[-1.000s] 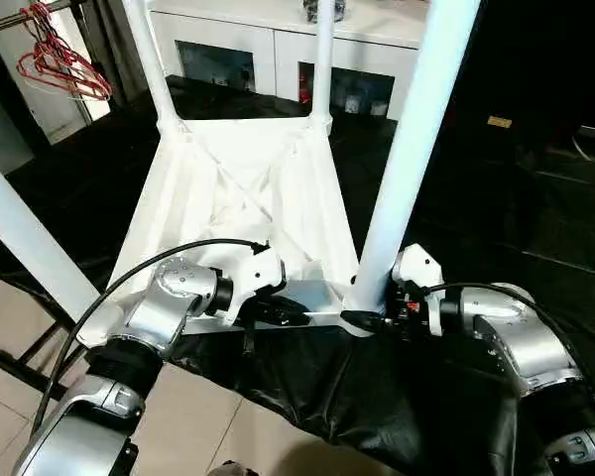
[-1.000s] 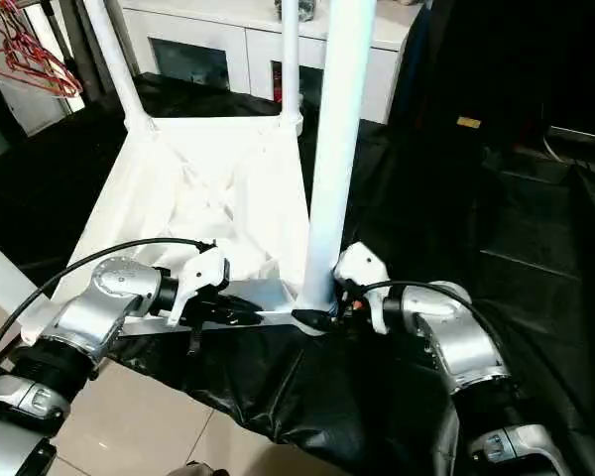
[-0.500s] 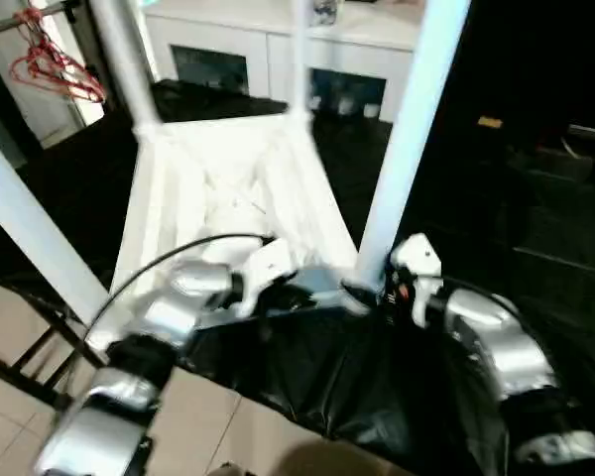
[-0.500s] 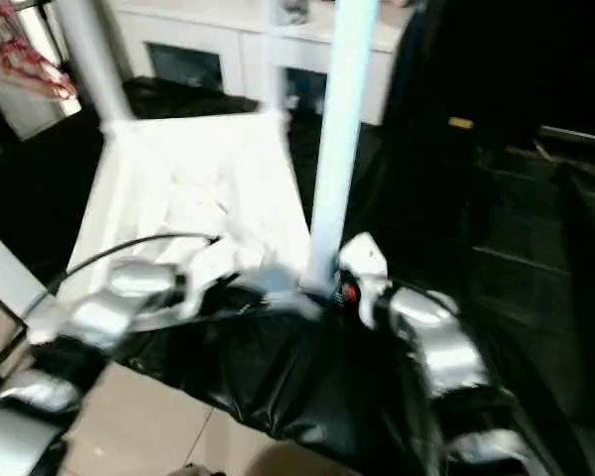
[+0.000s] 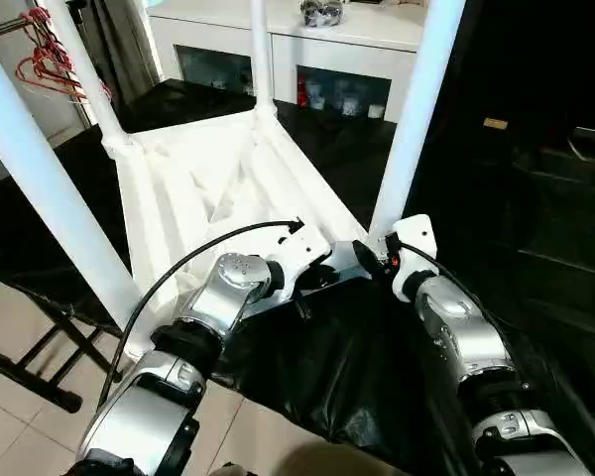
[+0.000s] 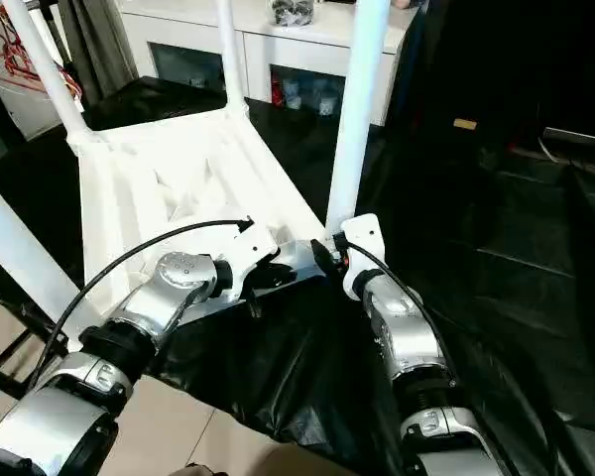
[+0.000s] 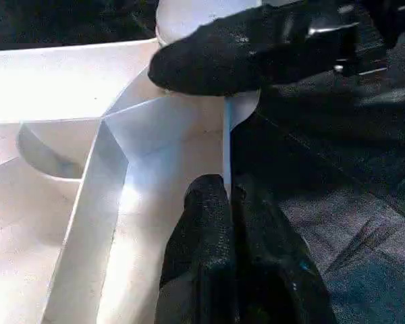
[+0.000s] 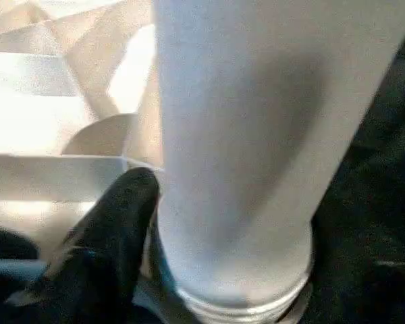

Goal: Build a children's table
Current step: Rotate leg to tighten

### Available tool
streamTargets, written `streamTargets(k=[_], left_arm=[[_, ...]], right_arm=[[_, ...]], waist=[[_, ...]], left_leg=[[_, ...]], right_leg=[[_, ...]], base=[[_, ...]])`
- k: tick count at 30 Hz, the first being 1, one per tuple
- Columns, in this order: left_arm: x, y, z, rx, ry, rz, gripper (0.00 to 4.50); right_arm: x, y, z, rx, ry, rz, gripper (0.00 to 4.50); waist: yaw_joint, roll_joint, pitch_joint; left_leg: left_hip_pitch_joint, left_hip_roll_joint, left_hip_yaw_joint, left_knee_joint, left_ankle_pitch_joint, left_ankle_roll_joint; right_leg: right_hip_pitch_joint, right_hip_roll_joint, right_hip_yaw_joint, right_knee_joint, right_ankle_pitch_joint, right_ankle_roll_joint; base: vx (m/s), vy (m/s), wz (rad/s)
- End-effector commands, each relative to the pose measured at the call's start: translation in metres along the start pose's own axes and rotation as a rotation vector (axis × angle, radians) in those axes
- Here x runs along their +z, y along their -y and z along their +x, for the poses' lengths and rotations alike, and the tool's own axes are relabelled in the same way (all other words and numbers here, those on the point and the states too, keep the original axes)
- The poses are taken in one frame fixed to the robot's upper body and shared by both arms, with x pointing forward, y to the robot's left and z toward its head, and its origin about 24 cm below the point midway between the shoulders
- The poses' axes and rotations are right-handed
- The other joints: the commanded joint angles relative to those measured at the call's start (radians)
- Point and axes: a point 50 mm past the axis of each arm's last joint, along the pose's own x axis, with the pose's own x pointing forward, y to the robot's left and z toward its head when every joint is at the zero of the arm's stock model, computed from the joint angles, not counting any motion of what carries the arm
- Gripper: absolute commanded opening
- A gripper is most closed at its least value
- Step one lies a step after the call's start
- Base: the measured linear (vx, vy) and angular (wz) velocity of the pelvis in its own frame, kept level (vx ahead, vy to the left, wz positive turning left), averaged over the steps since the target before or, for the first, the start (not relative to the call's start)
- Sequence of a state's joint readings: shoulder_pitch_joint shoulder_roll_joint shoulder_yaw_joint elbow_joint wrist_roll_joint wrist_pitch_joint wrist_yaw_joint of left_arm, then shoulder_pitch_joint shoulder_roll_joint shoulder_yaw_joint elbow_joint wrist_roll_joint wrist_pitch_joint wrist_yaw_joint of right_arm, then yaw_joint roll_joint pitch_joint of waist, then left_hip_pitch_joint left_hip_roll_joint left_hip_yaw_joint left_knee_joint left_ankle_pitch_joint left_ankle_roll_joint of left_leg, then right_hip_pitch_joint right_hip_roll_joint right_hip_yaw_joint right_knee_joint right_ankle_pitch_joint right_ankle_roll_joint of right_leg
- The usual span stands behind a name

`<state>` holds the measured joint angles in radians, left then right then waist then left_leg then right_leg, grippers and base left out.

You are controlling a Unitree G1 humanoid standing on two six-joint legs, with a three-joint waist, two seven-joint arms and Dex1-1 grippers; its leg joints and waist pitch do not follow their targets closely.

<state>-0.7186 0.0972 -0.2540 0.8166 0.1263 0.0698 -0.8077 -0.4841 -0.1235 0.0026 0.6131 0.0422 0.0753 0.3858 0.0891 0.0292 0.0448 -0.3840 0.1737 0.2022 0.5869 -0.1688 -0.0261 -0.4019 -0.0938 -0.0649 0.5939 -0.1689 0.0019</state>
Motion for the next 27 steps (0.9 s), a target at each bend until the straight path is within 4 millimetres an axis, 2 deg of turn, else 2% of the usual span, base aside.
streamTargets(k=[1, 4, 7, 9, 10, 14, 19, 20, 22, 27], left_arm=[[0.011, 0.007, 0.007, -0.05, 0.056, 0.027, 0.0], [0.006, 0.01, -0.004, -0.151, 0.091, 0.048, 0.0], [0.0, 0.011, -0.013, -0.212, 0.092, 0.059, 0.0], [0.0, 0.011, -0.015, -0.22, 0.093, 0.06, 0.0], [-0.001, 0.011, -0.02, -0.253, 0.108, 0.056, 0.0], [-0.003, 0.007, -0.032, -0.31, 0.119, 0.068, 0.0], [-0.005, 0.002, -0.043, -0.334, 0.107, 0.078, 0.0], [-0.006, 0.001, -0.046, -0.345, 0.102, 0.08, 0.0], [-0.007, 0.001, -0.049, -0.357, 0.096, 0.081, 0.0], [-0.012, 0.002, -0.056, -0.4, 0.076, 0.073, 0.0]], right_arm=[[0.003, -0.025, 0.005, 0.157, 0.016, -0.01, 3.71], [0.008, -0.011, -0.002, 0.203, 0.023, -0.07, 3.84], [0.01, -0.002, -0.01, 0.276, 0.01, -0.108, 3.9], [0.01, 0.0, -0.012, 0.3, 0.006, -0.117, 3.9], [0.01, 0.003, -0.02, 0.388, -0.01, -0.159, 3.9], [0.01, 0.008, -0.034, 0.523, -0.037, -0.208, 3.9], [0.011, 0.011, -0.043, 0.619, -0.066, -0.242, 3.9], [0.011, 0.011, -0.046, 0.644, -0.076, -0.249, 3.65], [0.01, 0.011, -0.048, 0.667, -0.086, -0.255, 3.65], [0.009, 0.008, -0.052, 0.716, -0.113, -0.266, 3.14]], waist=[[-0.001, -0.013, -0.059], [0.0, -0.016, -0.059], [0.001, -0.015, -0.06], [0.002, -0.013, -0.061], [0.001, -0.013, -0.06], [0.008, -0.015, -0.058], [0.014, -0.014, -0.056], [0.015, -0.014, -0.056], [0.015, -0.014, -0.057], [0.02, -0.014, -0.06]], left_leg=[[0.021, 0.056, -0.032, -0.079, -0.306, 0.023], [0.019, 0.056, -0.033, -0.079, -0.304, 0.024], [0.016, 0.06, -0.03, -0.076, -0.266, 0.043], [0.019, 0.06, -0.028, -0.075, -0.268, 0.047], [0.017, 0.06, -0.028, -0.075, -0.267, 0.048], [0.016, 0.063, -0.026, -0.074, -0.272, 0.057], [0.019, 0.064, -0.027, -0.076, -0.292, 0.047], [0.019, 0.065, -0.029, -0.077, -0.296, 0.042], [0.02, 0.066, -0.029, -0.077, -0.293, 0.042], [0.019, 0.067, -0.027, -0.075, -0.259, 0.051]], right_leg=[[0.038, -0.068, 0.043, -0.082, -0.297, -0.194], [0.04, -0.068, 0.043, -0.082, -0.306, -0.192], [0.042, -0.067, 0.043, -0.072, -0.235, -0.216], [0.04, -0.066, 0.043, -0.071, -0.227, -0.223], [0.041, -0.065, 0.042, -0.071, -0.231, -0.226], [0.042, -0.066, 0.042, -0.071, -0.252, -0.228], [0.038, -0.067, 0.042, -0.075, -0.299, -0.224], [0.038, -0.067, 0.043, -0.074, -0.303, -0.219], [0.038, -0.068, 0.043, -0.073, -0.297, -0.221], [0.038, -0.067, 0.043, -0.067, -0.244, -0.238]], base=[[0.0, 0.0, 0.0], [0.0, 0.0, 0.0], [0.0, 0.0, 0.0], [0.0, 0.0, 0.0], [0.0, 0.0, 0.0], [0.0, 0.0, 0.0], [0.0, 0.0, 0.0], [0.0, 0.0, 0.0], [0.0, 0.0, 0.0], [0.0, 0.0, 0.0]])
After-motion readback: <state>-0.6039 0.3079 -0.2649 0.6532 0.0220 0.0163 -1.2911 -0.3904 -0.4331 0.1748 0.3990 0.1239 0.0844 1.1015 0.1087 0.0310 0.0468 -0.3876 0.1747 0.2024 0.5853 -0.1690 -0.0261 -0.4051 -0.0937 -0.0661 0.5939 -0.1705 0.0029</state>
